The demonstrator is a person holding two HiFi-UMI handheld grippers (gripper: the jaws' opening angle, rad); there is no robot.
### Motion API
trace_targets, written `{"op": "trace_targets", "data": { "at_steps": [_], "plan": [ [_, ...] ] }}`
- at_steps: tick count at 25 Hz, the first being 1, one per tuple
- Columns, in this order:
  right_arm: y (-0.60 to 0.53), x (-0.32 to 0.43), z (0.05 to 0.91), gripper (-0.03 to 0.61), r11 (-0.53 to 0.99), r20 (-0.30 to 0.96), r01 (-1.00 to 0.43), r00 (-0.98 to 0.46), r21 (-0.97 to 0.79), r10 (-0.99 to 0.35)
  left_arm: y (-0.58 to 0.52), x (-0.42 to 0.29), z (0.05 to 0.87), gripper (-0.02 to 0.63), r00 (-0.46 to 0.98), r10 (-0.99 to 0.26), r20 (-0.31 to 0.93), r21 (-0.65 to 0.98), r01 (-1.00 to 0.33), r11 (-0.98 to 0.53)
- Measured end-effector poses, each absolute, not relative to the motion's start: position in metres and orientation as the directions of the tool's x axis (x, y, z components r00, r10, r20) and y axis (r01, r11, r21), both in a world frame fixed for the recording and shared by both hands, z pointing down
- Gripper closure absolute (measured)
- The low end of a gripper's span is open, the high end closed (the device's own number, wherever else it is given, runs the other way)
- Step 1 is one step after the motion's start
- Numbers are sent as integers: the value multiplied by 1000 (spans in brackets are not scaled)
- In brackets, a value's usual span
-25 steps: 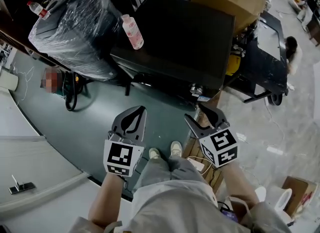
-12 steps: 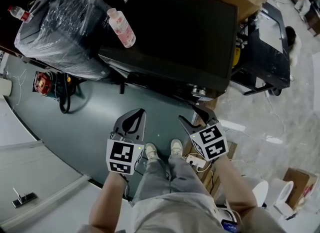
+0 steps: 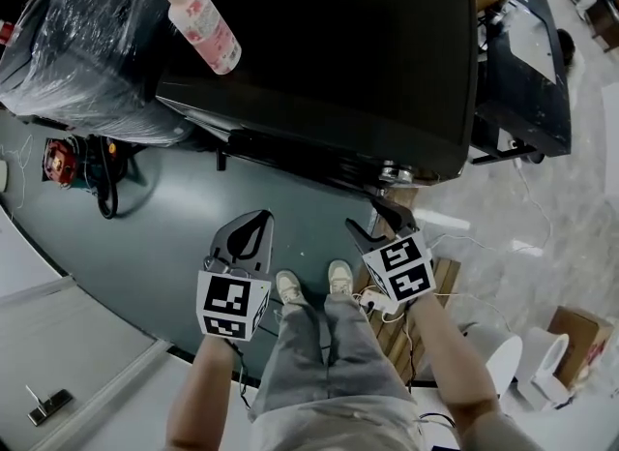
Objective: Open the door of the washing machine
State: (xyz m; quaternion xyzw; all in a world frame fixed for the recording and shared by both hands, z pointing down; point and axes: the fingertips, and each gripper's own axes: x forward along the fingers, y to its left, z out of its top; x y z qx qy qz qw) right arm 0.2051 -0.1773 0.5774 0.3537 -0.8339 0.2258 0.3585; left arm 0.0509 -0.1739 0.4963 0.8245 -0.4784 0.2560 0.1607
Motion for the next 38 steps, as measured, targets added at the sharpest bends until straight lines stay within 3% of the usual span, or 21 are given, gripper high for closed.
{"op": "trace_targets", "data": {
  "at_steps": [14,22,26,38],
  "plan": [
    [-218,198,643,344,622,767,-777,-457,-97,-451,-197,55,581,591,453,-633,628,85,-848,-523],
    [-229,188,660,362,669,786,-739,-461,-84,-411,-196,46,601,591,441,-625,644,128,-868,-480],
    [-229,190,664,403,684,798,-728,-441,-50,-410,-193,41,605,591,433,-624,651,136,-875,-465],
    [-187,176,673,410,681,837,-719,-451,-137,-308,-165,31,618,591,428,-618,659,181,-888,-423]
  ]
}}
